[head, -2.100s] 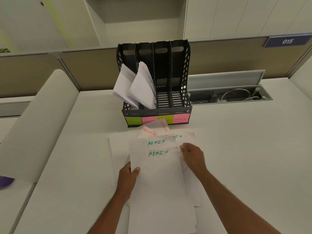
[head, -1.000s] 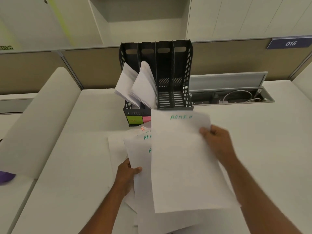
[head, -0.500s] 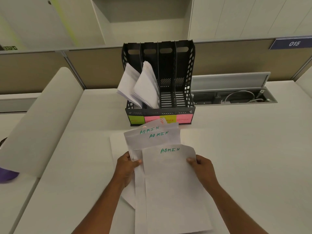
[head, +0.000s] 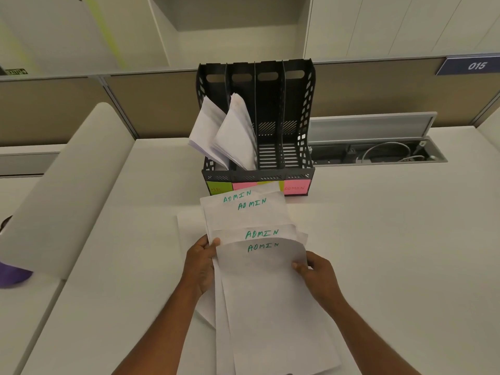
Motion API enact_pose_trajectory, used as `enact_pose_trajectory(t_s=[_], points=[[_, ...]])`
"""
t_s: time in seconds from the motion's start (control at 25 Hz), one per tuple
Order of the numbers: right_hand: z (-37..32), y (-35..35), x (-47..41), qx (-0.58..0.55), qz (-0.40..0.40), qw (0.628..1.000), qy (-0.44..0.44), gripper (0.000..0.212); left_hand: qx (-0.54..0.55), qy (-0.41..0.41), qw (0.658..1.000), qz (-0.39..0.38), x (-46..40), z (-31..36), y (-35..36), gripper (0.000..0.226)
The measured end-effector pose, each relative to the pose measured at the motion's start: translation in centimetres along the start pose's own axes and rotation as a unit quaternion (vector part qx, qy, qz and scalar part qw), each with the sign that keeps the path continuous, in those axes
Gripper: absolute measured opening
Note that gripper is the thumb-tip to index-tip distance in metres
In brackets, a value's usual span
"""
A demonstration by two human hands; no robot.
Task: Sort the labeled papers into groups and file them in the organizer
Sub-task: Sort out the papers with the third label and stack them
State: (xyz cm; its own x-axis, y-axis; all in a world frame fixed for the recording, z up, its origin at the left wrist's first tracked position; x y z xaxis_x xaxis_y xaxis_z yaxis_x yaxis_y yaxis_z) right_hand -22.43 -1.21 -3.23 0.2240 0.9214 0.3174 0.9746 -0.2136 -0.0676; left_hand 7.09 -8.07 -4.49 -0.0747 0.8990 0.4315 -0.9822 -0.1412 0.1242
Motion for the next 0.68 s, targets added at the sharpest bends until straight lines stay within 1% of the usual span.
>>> enact_pose_trajectory(t_s=[0.04, 0.08, 0.12, 0.16, 0.2, 0.24, 0.28, 0.32, 0.36, 0.4, 0.44, 0.52, 0.6, 0.68], points=[[0.0, 0.1, 0.1, -0.004, 0.007, 1.0, 0.0, 0.017, 0.026, -0.012, 1.0, -0.011, 0.3, -0.1, 0.4, 0.022], [0.0, 0.1, 0.2, -0.007, 0.019, 1.0, 0.0, 0.018, 0.041, -0.023, 0.998, -0.032, 0.8, -0.3, 0.7, 0.03], [0.0, 0.2, 0.3, -0.013, 0.033, 0.999, 0.002, 0.023, 0.034, -0.027, 0.997, -0.058, 1.3, -0.5, 1.1, 0.038], [0.0, 0.2, 0.5, -0.026, 0.038, 0.999, 0.006, 0.032, 0.0, -0.027, 0.997, -0.076, 2.0, -0.8, 1.4, 0.04], [-0.1, 0.4, 0.7, -0.046, 0.025, 0.999, 0.014, 0.04, -0.042, -0.025, 0.996, -0.079, 2.7, -1.1, 1.4, 0.039], [-0.1, 0.8, 0.8, -0.065, -0.007, 0.997, 0.027, 0.044, -0.076, -0.023, 0.994, -0.069, 3.3, -1.3, 1.3, 0.038], [-0.3, 1.3, 1.0, -0.078, -0.05, 0.995, 0.045, 0.042, -0.085, -0.029, 0.995, -0.052, 3.8, -1.3, 1.1, 0.038], [-0.6, 1.7, 1.2, -0.08, -0.09, 0.991, 0.057, 0.036, -0.07, -0.034, 0.996, -0.04, 4.3, -1.0, 1.1, 0.035], [-1.4, 2.0, 1.4, -0.072, -0.11, 0.99, 0.054, 0.029, -0.052, -0.028, 0.998, -0.036, 4.9, 0.0, 1.3, 0.031], [-2.8, 2.1, 1.5, -0.06, -0.106, 0.992, 0.029, 0.025, -0.043, 0.0, 0.999, -0.032, 5.5, 1.7, 1.8, 0.028], [-4.6, 2.1, 1.6, -0.054, -0.083, 0.995, -0.016, 0.024, -0.05, 0.045, 0.997, -0.028, 6.2, 4.0, 2.4, 0.025], [-9.3, 2.0, 2.0, -0.062, -0.03, 0.988, -0.14, 0.023, -0.093, 0.16, 0.983, -0.011, 8.4, 9.6, 3.9, 0.021], [-14.2, 1.5, 3.0, -0.09, 0.0, 0.962, -0.258, 0.014, -0.133, 0.276, 0.952, -0.008, 11.0, 15.0, 5.5, 0.022], [-17.4, 0.7, 3.8, -0.118, 0.017, 0.941, -0.316, 0.005, -0.16, 0.364, 0.918, -0.006, 13.2, 18.5, 6.5, 0.028]])
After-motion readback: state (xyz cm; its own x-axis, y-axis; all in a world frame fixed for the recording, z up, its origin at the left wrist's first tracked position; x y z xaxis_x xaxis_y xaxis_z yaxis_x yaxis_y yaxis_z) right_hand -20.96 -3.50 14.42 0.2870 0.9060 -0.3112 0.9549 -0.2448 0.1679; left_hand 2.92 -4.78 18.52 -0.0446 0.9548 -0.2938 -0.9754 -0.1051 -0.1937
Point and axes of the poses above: each hand's wrist, its own x-axis away from the middle knuckle, its own y-axis out of the palm, z = x × y, the point moved 6 cm from there along -x, towards the middle knuckle, and after that the axes turned 12 degrees about -x, right-handed, at the moved point
